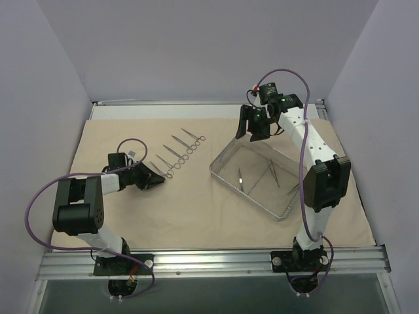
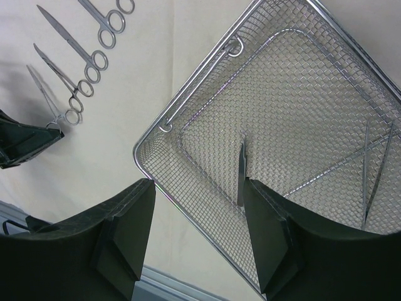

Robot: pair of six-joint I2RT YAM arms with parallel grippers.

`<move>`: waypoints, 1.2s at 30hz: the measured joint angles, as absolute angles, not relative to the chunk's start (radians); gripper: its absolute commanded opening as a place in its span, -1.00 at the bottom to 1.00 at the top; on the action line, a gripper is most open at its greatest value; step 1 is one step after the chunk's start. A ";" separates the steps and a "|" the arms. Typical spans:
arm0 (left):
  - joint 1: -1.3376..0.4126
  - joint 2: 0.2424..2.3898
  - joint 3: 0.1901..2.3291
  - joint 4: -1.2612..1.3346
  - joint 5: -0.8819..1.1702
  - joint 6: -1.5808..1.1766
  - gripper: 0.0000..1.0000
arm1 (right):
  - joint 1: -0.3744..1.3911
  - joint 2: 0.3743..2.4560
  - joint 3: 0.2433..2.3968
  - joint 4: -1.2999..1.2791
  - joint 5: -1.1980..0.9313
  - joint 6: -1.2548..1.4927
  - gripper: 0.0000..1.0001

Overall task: Open and lay out the surgical kit
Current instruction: Place the medical item in the surgical kit, then adjust the medical item in the surgical kit.

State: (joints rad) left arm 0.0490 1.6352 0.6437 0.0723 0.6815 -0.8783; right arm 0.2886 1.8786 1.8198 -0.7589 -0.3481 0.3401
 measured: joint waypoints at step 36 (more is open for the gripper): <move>0.026 1.674 0.860 -0.270 0.540 -0.724 -0.95 | 0.288 1.879 1.800 -0.754 -0.347 0.337 0.18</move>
State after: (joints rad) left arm 0.0257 1.6741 0.8604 -0.2703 0.5400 -0.7242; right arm 0.2878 1.8786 1.7996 -0.7536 -0.3470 0.3370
